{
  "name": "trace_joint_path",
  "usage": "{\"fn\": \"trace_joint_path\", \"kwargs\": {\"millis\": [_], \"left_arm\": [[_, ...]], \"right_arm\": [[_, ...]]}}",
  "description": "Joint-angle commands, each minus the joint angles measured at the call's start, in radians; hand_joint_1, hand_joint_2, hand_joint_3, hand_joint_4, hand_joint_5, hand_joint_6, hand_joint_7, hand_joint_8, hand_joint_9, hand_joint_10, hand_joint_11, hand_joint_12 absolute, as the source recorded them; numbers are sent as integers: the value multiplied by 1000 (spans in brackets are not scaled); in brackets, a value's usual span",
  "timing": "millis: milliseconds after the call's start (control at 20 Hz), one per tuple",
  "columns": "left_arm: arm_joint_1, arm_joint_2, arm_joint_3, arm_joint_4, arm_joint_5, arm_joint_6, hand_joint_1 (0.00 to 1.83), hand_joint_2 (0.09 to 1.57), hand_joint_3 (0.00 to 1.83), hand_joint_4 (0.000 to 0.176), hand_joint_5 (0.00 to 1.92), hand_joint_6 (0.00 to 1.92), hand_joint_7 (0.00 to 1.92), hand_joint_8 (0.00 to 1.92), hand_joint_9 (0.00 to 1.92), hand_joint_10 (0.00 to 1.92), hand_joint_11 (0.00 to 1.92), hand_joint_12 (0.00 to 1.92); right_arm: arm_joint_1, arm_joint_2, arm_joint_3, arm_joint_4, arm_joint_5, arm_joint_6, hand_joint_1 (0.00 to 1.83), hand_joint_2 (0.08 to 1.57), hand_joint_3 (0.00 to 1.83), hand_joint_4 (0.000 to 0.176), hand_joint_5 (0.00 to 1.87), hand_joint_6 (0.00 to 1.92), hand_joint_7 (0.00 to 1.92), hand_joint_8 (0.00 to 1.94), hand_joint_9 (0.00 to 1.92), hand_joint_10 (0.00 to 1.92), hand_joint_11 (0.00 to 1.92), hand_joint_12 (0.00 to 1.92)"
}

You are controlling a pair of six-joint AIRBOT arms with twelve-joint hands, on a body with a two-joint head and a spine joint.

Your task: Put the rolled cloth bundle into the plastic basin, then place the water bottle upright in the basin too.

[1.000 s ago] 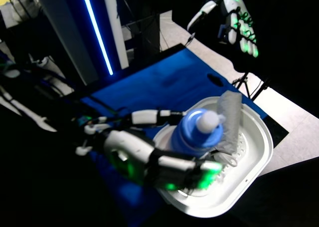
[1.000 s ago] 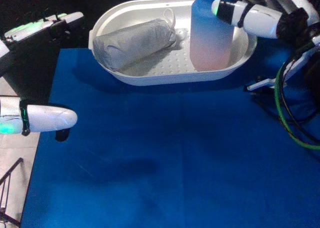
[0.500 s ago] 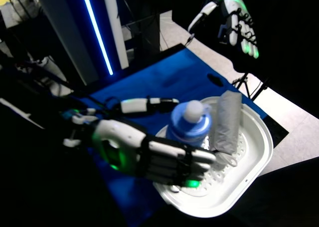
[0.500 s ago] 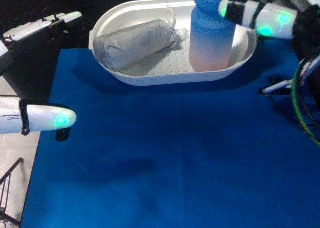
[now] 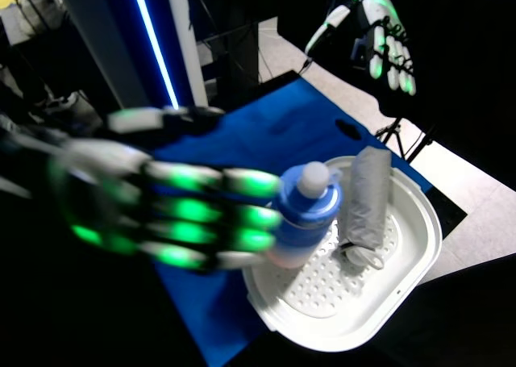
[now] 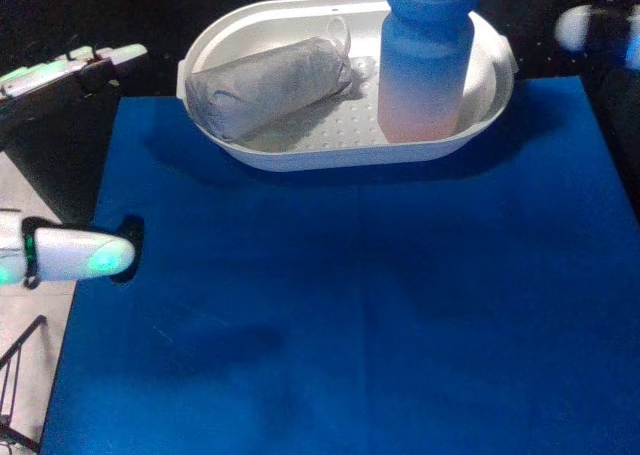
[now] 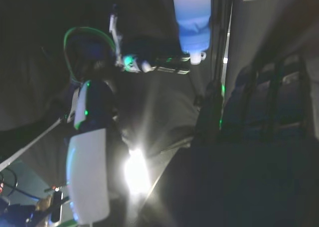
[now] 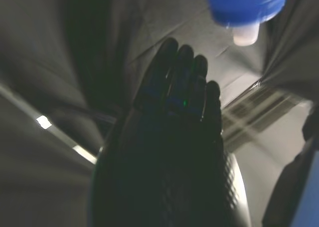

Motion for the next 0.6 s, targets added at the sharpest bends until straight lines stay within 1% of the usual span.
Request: {"fn": "trace_joint_path", "kwargs": {"millis": [0, 50, 100, 150, 200, 250, 300, 350, 400, 450, 500, 550], "left_arm": [[13, 14, -4, -41, -154, -4, 556, 846, 5, 139, 83, 0, 90, 4, 28, 8, 0, 0], [38, 21, -9, -64, -179, -4, 530, 854, 7, 143, 77, 0, 81, 0, 22, 4, 0, 0], [61, 27, -13, -82, -199, -4, 521, 858, 7, 144, 75, 0, 75, 0, 13, 0, 0, 0], [106, 34, -22, -119, -247, -3, 535, 868, 9, 172, 77, 1, 72, 0, 5, 0, 0, 0], [157, 39, -32, -153, -292, -3, 606, 881, 9, 176, 89, 5, 58, 0, 1, 0, 0, 0], [213, 45, -46, -193, -351, -3, 594, 904, 15, 174, 67, 0, 49, 0, 0, 0, 0, 0], [322, 59, -80, -265, -454, -3, 559, 942, 17, 150, 51, 0, 55, 3, 10, 4, 6, 2], [349, 64, -89, -286, -482, -3, 559, 942, 17, 150, 51, 0, 55, 3, 10, 4, 6, 2], [421, 74, -116, -331, -547, -3, 520, 937, 8, 174, 45, 1, 67, 5, 22, 6, 21, 9], [451, 84, -137, -352, -551, -5, 513, 941, 9, 176, 45, 1, 65, 3, 21, 5, 21, 9], [450, 88, -149, -348, -551, 15, 538, 954, 9, 176, 53, 2, 57, 0, 23, 4, 5, 2], [450, 86, -153, -345, -551, 13, 538, 950, 6, 176, 50, 1, 63, 3, 25, 4, 0, 0]], "right_arm": [[-4, 38, -41, 10, 102, -13, 773, 1020, 0, 150, 50, 2, 228, 4, 158, 12, 0, 0], [-18, 88, -80, -4, 102, -33, 766, 1003, 0, 149, 59, 4, 238, 7, 170, 14, 3, 2], [-33, 121, -117, -3, 102, -69, 749, 990, 0, 141, 59, 4, 247, 9, 178, 15, 22, 10], [-60, 166, -177, 15, 102, -165, 739, 1000, 0, 136, 32, 0, 207, 0, 154, 2, 3, 1], [-90, 193, -222, 40, 105, -227, 711, 1014, 3, 131, 20, 0, 173, 0, 173, 8, 18, 8], [-137, 205, -255, 71, 137, -267, 701, 1016, 3, 142, 15, 1, 177, 3, 181, 9, 50, 23], [-268, 204, -291, 149, 239, -269, 720, 1030, 7, 128, 20, 1, 151, 0, 112, 0, 18, 11], [-299, 203, -299, 173, 271, -269, 720, 1030, 7, 128, 20, 1, 151, 0, 112, 0, 18, 11], [-412, 198, -325, 253, 373, -269, 684, 1048, 11, 117, 15, 1, 155, 2, 127, 7, 50, 25], [-506, 195, -349, 318, 459, -269, 675, 1050, 10, 122, 16, 1, 156, 2, 123, 4, 51, 26], [-616, 202, -392, 388, 558, -269, 637, 1102, 21, 116, 0, 0, 134, 2, 68, 1, 44, 24], [-699, 202, -422, 439, 633, -269, 637, 1122, 24, 101, 0, 0, 147, 6, 81, 6, 56, 29]]}}
